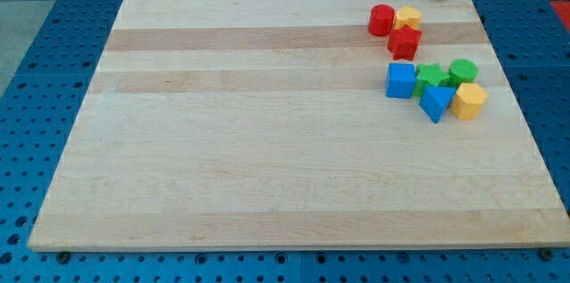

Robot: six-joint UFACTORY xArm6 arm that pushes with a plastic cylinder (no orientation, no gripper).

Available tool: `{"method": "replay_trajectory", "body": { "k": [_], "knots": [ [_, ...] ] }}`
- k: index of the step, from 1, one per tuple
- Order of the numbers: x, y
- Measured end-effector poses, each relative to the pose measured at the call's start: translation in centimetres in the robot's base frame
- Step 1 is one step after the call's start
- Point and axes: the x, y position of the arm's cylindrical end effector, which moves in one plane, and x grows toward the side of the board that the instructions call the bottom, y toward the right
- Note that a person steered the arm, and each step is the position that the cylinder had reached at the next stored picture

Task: Push the red star into the blue cube

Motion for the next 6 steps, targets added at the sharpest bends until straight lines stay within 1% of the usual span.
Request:
{"method": "replay_trajectory", "body": {
  "k": [1, 2, 3, 4, 6],
  "knots": [
    [0.0, -1.2],
    [0.4, -4.3],
    [0.9, -6.1],
    [2.8, -6.1],
    [16.8, -6.0]
  ]
}}
